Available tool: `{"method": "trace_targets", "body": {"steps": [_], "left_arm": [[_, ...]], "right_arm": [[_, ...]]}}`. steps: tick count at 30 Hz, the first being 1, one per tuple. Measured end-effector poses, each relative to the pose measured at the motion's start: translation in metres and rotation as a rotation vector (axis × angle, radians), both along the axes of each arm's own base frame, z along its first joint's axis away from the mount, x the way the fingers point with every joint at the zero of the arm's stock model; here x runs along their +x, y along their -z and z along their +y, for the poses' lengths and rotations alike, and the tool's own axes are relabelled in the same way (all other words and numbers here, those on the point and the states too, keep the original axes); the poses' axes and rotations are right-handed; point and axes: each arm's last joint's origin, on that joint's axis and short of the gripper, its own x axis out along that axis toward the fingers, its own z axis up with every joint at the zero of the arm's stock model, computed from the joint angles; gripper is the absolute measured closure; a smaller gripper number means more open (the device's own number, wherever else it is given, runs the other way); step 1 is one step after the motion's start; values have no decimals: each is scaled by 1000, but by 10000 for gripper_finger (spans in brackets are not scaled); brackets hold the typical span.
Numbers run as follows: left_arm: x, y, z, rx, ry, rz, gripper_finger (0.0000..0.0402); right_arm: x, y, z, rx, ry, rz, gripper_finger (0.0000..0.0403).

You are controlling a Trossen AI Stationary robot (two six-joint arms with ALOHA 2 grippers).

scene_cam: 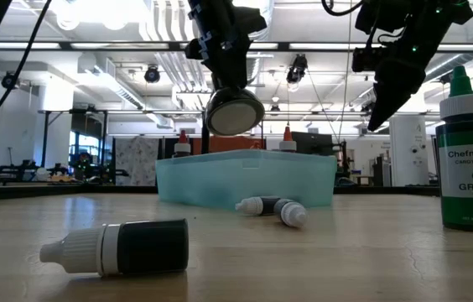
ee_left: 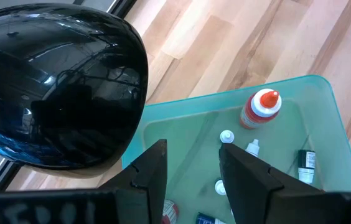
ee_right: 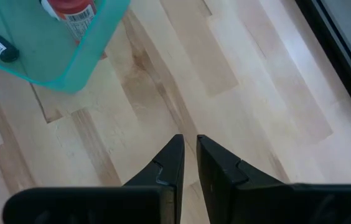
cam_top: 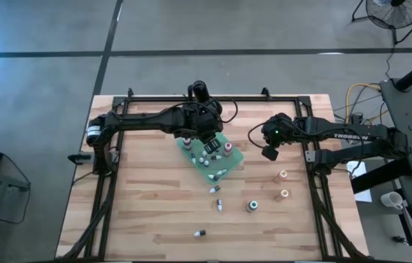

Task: Pick & Place food coloring
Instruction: Put the small black food coloring bottle into the green bin

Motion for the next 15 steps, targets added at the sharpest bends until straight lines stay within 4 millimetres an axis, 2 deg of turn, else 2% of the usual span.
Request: {"method": "trace_targets", "body": {"steps": [15], "left_arm": [[0, 0, 0, 0, 0, 0, 282]], "right_arm": [[0, 0, 0, 12, 20, -8, 365]]}}
